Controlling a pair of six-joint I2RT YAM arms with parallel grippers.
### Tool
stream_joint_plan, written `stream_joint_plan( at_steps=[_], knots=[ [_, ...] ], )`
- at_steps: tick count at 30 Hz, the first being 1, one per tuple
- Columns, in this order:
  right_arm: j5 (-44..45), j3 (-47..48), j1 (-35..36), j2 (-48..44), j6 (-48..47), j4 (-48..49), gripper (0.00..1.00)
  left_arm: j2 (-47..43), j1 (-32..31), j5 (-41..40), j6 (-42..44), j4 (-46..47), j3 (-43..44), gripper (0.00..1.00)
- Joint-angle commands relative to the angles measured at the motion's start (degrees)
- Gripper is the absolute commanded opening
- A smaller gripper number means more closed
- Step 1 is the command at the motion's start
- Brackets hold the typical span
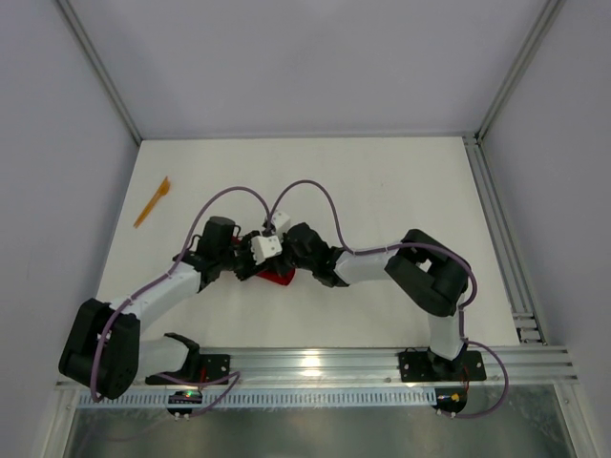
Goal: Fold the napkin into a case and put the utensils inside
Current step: Grasp the top corner of the smaller rectangle folded napkin.
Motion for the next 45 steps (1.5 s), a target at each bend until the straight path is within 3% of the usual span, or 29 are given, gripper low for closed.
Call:
stream_joint_plan(
  at_steps=[1,10,16,19,20,22,23,27,31,39,45],
  knots=[
    [0.05,0.51,-0.03,-0.09,-0.12,2.88,0.03,-1.19,-0.07,-3.78,0.97,3.64,-0.38,0.54],
    [-1.45,-0.19,-0.03,-0.17,-1.18,4.03,0.03,-0.06,-0.07,-5.28,8.97,2.05,-0.12,0.59],
    [-2.67,-0.19,-0.03,-0.09,-1.79,4.2,0.03,2.23,-0.07,-5.29,8.97,1.71,0.67,0.53],
    [-3.29,-0.1,-0.03,0.09,-1.88,4.2,0.03,3.28,-0.07,-3.79,7.58,0.12,1.9,0.36],
    [-3.3,-0.1,-0.03,0.09,-1.88,4.2,0.03,3.37,-0.07,-2.91,7.22,-0.49,2.08,0.22],
    [-3.47,-0.19,-0.03,-0.09,-2.06,4.2,0.03,3.11,-0.07,-1.68,6.25,-1.02,2.25,0.11],
    [-3.91,-0.11,-0.12,-0.17,-2.14,4.03,0.06,2.85,-0.15,-0.72,5.9,-1.11,2.25,0.01],
    [-4.87,-0.1,-0.03,-1.57,-2.14,2.71,0.31,1.62,-0.07,-1.05,3.79,-0.76,2.17,0.0],
    [-7.25,-2.82,-0.55,-7.54,-1.88,1.31,0.49,1.09,-0.07,-2.47,3.08,0.82,0.68,0.0],
    [-15.94,-12.4,-5.3,-16.08,1.89,2.96,0.53,0.03,-0.07,-1.68,-0.07,0.3,1.46,0.0],
    [-23.68,-10.57,-6.97,-16.35,1.29,2.01,0.53,2.05,-0.07,-2.03,0.36,-0.14,1.81,0.0]
  ],
)
